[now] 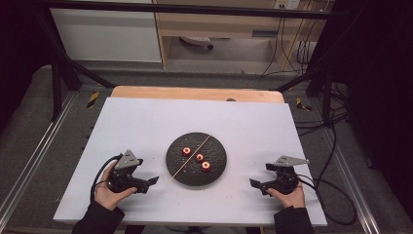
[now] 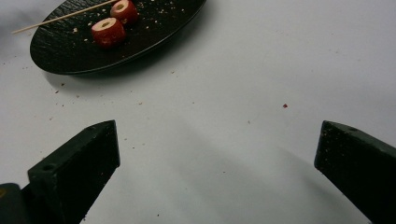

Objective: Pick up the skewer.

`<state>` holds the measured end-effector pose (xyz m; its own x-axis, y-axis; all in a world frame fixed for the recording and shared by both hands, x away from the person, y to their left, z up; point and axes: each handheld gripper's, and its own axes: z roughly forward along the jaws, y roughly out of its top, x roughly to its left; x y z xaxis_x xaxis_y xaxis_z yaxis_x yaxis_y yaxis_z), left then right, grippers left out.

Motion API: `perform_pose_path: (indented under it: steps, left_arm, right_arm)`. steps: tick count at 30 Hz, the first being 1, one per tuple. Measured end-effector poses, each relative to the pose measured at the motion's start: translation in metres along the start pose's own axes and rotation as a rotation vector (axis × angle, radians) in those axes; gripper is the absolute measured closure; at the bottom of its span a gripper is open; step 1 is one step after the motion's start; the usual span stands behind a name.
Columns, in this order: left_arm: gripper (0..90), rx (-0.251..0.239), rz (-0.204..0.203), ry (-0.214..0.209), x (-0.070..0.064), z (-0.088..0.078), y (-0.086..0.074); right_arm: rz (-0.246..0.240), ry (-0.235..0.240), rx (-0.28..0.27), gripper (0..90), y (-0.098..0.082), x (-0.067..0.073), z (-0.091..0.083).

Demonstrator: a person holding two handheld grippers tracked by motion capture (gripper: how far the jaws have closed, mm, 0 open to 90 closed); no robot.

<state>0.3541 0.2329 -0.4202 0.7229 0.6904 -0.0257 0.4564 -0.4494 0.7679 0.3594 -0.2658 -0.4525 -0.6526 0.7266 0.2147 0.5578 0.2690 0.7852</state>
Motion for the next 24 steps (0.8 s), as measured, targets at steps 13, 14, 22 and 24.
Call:
perform_pose_path:
  steps: [13, 14, 22, 24]
  left_arm:
    - [11.6, 0.028, 0.02, 0.006, -0.011, 0.01, 0.024]
    - [11.6, 0.032, 0.021, 0.005, -0.012, 0.012, 0.026]
    - [11.9, 0.066, 0.032, 0.004, -0.02, 0.023, 0.042]
    - [12.0, 0.074, 0.032, 0.0, -0.022, 0.026, 0.045]
  right_arm:
    - [-0.002, 0.002, 0.004, 0.7, 0.0, 0.0, 0.0]
    - [0.001, 0.003, 0.002, 0.7, 0.0, 0.0, 0.0]
    - [0.001, 0.002, 0.005, 0.7, 0.0, 0.0, 0.001]
    - [0.001, 0.002, 0.005, 0.7, 0.0, 0.0, 0.001]
